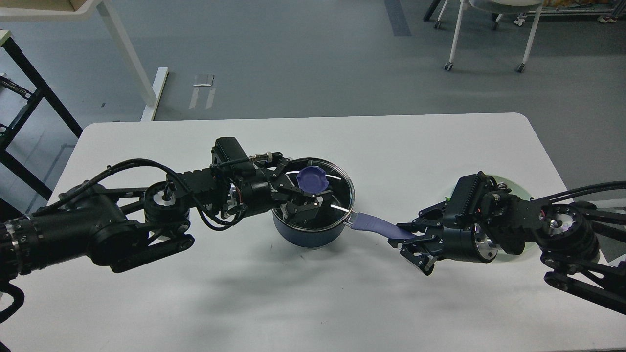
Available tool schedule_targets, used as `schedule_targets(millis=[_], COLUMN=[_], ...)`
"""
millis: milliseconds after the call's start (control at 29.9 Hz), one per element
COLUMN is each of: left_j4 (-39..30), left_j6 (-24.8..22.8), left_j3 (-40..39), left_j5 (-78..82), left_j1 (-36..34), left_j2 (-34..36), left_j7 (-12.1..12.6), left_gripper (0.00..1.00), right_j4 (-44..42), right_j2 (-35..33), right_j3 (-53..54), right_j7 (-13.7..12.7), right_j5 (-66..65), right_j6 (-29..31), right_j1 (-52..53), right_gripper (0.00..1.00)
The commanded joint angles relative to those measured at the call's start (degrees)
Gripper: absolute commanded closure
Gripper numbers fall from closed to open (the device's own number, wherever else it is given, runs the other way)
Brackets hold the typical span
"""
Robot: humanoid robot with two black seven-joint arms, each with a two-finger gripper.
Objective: Open pot lid
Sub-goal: 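Close the left gripper on the blue lid knob while right holds handle, then lift the glass lid off the pot with the left gripper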
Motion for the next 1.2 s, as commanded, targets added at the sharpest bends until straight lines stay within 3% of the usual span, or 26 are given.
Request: schedule_targets(millis=[0,267,535,702,903,1070,1170], left_j4=[0.2,0.4,0.4,0.4,-0.1,-2.6,-4.5], left_j6=[0.1,0.6,0.9,0.9,0.9,0.9,1.1], left_j3=[0.8,0.8,0.9,0.9,0.3,0.1,0.2], left_j5=[0.4,0.3,0.4,0.4,0.2,-0.9,-1.3], left_j1=[0.1,0.2,0.3,0.2,-0.8,-4.9,-5.1], left_j2=[0.0,-0.1,0.2,0.5,1.9,8.1,15.4], left_j7=[0.0,0.0,-0.6,-1.3,-1.5,-3.3,-4.8], left_gripper=[0.06,0.09,0.48,0.58,0.61,0.62,0.62], right_j4=[1.6,2.0,2.6,2.8,2.7,2.8,2.8], right_j2=[-0.1,-0.5,-1.4,-1.7,-1.9,-2.5,-2.5], right_j3=[-0.2,-0.2,-0.2,-0.1,-0.1,-0.2,0.0], right_j7=[0.0,0.0,0.0,0.0,0.0,0.0,0.0], right_j5=[0.1,0.0,0.1,0.1,0.1,0.1,0.1], right_j6=[0.0,0.1,0.1,0.1,0.1,0.1,0.1], right_j1=[-0.1,-0.1,-0.1,-0.2,-0.2,-0.3,-0.4], right_gripper=[0.80,0.80,0.80,0.80,0.80,0.80,0.80])
